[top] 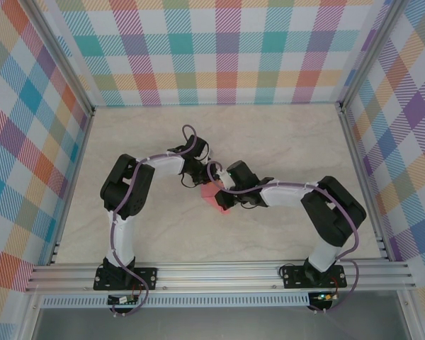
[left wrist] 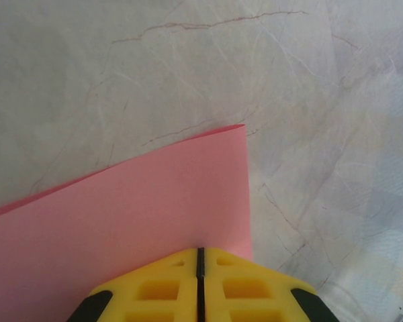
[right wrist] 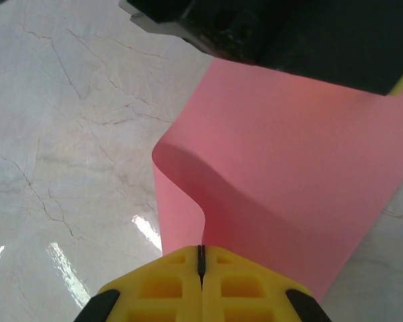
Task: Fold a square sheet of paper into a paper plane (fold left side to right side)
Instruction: Third fold the triangle at the center of the table.
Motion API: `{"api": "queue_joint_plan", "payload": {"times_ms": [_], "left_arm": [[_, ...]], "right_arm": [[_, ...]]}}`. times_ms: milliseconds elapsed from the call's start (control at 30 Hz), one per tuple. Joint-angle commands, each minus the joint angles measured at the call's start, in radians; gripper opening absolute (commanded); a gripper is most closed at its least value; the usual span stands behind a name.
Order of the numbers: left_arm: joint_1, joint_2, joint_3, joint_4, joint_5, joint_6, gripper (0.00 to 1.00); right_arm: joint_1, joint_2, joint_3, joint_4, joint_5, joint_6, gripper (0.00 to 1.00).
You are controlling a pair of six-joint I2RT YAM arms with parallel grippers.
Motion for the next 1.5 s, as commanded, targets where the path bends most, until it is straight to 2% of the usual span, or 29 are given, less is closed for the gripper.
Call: {"api": "queue_joint_plan", "payload": {"times_ms": [0,600,1467], "left_arm": [[-0.013,0.062,-0.010,-0.061,-0.052,0.025,0.08],[-0.018,0.066,-0.006,-0.058,-0.052,0.023,0.07],[-0.022,0.072,-0.006,-0.059,-0.055,0.024,0.07]], "right_arm": [[-0.029,0.025,0.036,-0.039,-0.046,0.028,0.00],[-0.070,0.109,0.104,-0.087,-0.048,0.023,0.00],[-0.082,0.097,0.097,-0.100,0.007,0.029,0.00]]}}
